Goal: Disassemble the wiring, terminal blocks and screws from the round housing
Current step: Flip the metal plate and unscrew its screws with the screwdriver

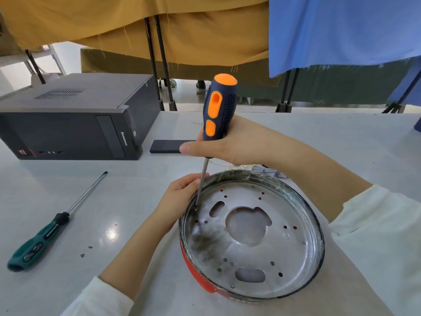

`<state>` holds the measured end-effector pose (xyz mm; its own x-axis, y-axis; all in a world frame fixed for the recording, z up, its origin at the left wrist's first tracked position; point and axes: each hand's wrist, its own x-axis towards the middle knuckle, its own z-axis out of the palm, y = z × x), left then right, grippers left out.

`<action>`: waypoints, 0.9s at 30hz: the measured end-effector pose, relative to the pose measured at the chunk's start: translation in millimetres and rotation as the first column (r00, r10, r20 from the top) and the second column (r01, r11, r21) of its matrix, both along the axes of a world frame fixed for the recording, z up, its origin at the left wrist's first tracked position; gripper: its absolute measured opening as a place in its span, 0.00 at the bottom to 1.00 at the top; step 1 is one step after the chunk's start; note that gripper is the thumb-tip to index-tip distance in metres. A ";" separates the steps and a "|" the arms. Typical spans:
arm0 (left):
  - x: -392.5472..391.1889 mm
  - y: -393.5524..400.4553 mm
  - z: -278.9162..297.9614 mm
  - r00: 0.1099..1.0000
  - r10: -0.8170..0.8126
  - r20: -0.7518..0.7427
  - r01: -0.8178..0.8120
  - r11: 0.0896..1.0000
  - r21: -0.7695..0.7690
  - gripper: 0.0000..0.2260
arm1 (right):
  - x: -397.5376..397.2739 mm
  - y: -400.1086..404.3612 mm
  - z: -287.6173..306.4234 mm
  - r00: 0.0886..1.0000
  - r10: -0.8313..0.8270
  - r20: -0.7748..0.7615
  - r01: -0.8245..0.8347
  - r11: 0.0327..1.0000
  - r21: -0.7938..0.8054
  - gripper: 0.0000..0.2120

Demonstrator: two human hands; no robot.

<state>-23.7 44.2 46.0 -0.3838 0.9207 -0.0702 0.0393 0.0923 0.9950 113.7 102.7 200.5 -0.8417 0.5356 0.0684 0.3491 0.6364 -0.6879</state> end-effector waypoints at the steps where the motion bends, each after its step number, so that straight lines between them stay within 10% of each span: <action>1: 0.0 -0.1 0.2 1.000 -0.002 0.001 0.002 1.000 -0.002 0.11 | -0.9 -0.1 -1.2 0.999 -0.023 -0.046 0.024 0.999 0.027 0.21; 12: 1.3 -1.4 3.4 0.999 -0.012 -0.033 0.012 1.000 0.019 0.16 | 12.1 16.4 5.0 0.996 -0.011 -0.091 -0.023 0.929 -0.370 0.07; 18: 0.7 -1.3 1.3 0.999 -0.007 -0.039 0.007 1.000 0.008 0.15 | 5.1 2.7 5.5 0.993 -0.119 0.001 0.119 0.992 -0.029 0.18; 27: 1.0 -0.9 2.4 0.999 0.004 -0.050 -0.005 1.000 -0.004 0.14 | 9.2 10.2 15.6 0.999 -0.021 -0.031 0.010 0.942 -0.335 0.08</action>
